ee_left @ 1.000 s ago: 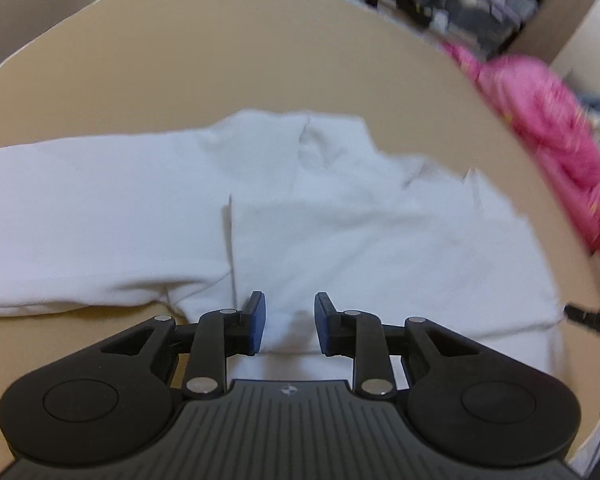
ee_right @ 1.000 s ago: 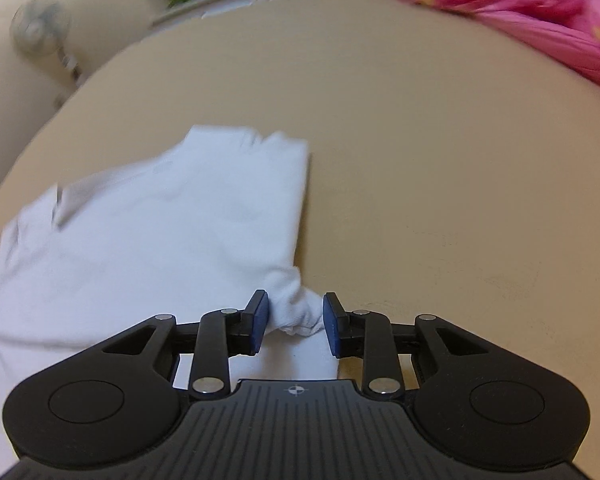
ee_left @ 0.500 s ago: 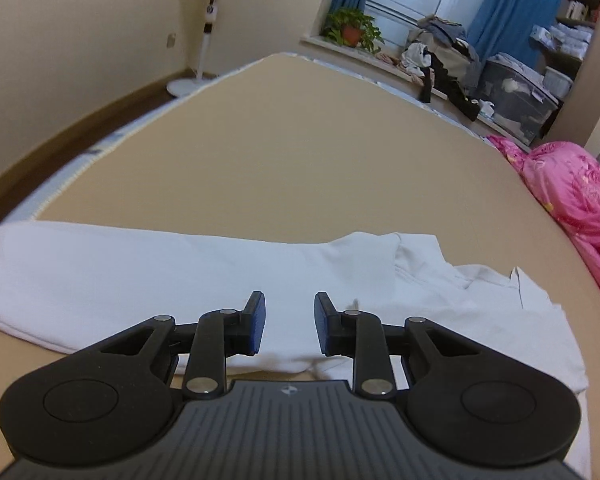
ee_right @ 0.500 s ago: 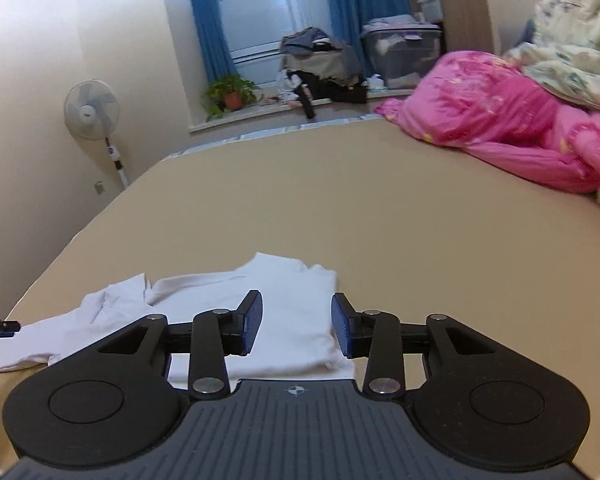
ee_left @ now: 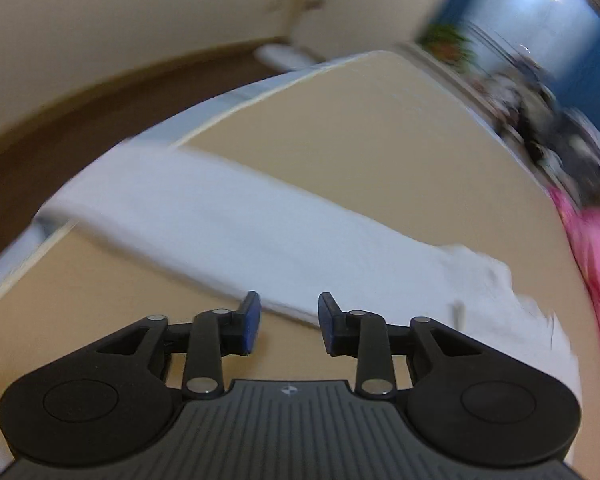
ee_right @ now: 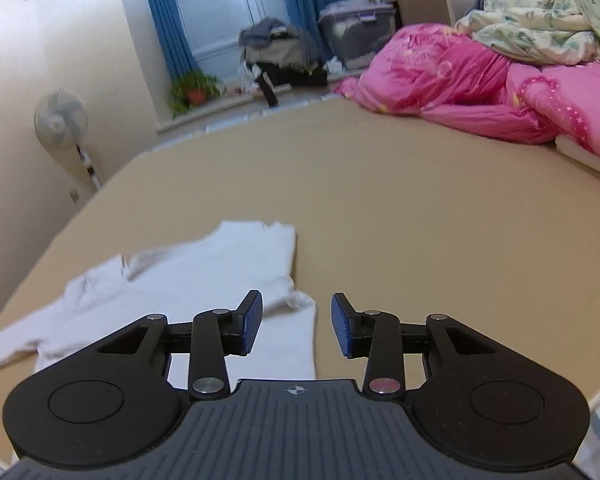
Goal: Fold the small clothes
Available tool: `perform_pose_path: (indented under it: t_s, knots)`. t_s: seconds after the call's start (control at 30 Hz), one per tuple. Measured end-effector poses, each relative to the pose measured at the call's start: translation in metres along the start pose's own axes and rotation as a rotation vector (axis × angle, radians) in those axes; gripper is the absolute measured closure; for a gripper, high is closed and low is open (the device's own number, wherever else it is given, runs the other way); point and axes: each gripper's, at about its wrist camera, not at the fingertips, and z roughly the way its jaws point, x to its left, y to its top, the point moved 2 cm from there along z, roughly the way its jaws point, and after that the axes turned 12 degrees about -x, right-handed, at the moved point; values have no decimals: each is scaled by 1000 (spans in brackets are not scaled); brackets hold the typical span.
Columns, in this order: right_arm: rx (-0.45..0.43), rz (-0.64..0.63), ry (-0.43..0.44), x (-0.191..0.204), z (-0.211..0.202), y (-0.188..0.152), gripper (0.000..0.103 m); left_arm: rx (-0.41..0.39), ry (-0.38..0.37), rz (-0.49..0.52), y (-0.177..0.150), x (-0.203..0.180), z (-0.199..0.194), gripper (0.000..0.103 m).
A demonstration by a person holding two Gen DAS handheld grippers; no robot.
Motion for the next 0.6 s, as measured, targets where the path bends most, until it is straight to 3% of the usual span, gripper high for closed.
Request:
perform_pose_path:
  t_s: [0.03,0.1,0.3,0.6]
  knots:
    - [18,-14,-4,3,5,-3,62,-7,7,-69,4,16,0,53]
    - [35,-33,-1,11,11,-8,62,-6,51,-144,9,39,1,48]
    - [51,-72,19,31,25,-13,62,10,131,-338,14,89,9,47]
    - [78,-56,9,34,39,-19,62,-62,123,-531,19,117,18,47]
